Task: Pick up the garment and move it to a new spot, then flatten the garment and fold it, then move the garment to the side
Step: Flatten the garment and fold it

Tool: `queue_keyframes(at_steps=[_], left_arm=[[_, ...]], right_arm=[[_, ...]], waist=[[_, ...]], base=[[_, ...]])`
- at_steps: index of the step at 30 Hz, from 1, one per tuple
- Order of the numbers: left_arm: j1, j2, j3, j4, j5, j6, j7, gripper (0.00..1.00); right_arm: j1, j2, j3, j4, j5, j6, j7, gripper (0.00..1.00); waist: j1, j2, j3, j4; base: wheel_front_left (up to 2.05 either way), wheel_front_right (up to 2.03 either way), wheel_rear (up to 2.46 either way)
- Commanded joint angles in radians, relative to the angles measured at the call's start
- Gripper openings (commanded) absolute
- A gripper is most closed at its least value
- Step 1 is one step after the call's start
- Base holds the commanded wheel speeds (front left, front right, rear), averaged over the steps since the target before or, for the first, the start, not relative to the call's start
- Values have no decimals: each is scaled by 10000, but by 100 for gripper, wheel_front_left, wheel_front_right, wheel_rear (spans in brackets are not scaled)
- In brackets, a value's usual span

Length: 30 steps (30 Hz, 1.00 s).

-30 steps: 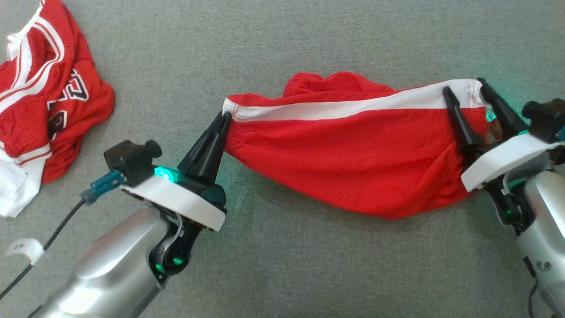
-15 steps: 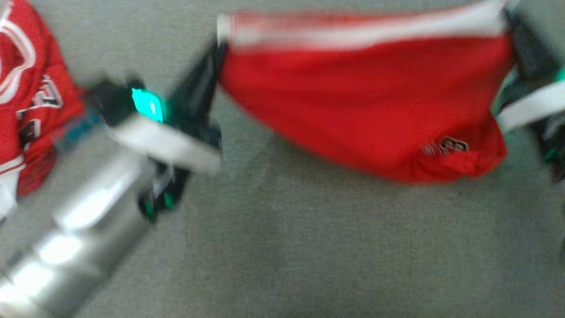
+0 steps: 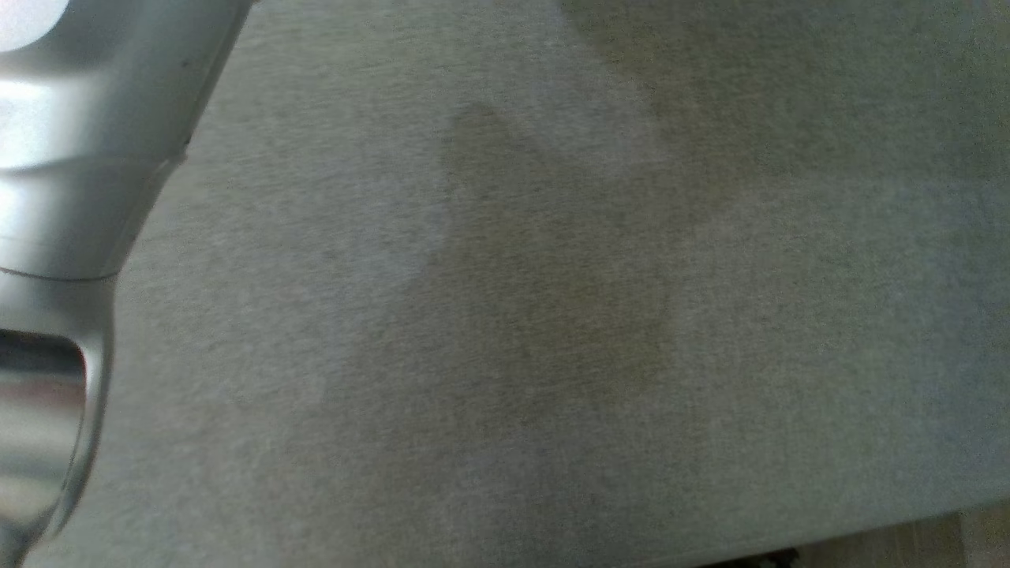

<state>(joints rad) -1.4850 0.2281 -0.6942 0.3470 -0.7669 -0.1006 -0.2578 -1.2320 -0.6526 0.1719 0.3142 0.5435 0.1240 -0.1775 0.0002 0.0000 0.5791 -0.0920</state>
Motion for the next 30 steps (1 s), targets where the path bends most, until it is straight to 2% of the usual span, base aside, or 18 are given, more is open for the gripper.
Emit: queue_keyframes(at_steps=[1, 4, 8, 14, 20, 26, 30], left_arm=[[-83, 184, 555, -253, 203, -91, -34, 0], [424, 71, 779, -397, 428, -180, -35, 0], [2172, 100, 1095, -1044, 985, -270, -37, 0], [6230, 304, 1204, -2229, 1850, -296, -38, 0], [9919, 380, 1100, -2774, 2198, -299, -39, 0], [12031, 300, 1033, -3434, 2385, -300, -39, 0], [12707, 370, 1055, -4073, 2342, -300, -39, 0]], right_arm=[[146, -207, -214, -412, -34, 67, -90, 0], [466, -158, -432, -619, 10, 67, -218, 0], [2005, 153, -861, -1054, 56, 67, -486, 0], [5977, 1019, -1198, -1777, -38, 67, -713, 0], [9811, 1953, -1698, -2843, -274, 67, -800, 0], [12836, 2351, -2240, -4678, -269, 67, -807, 0], [13639, 2412, -2743, -5705, -492, 67, -440, 0]], waist=[[-2, 0, 194, -260], [-2, 0, 241, -353], [-2, 0, 208, -459], [-2, 0, -292, -448], [-2, 0, -1072, -370], [-2, 0, -1712, -159], [-2, 0, -1842, -13]], base=[[0, 0, 0], [0, 0, 0], [0, 0, 0], [0, 0, 0], [0, 0, 0], [0, 0, 0], [0, 0, 0]])
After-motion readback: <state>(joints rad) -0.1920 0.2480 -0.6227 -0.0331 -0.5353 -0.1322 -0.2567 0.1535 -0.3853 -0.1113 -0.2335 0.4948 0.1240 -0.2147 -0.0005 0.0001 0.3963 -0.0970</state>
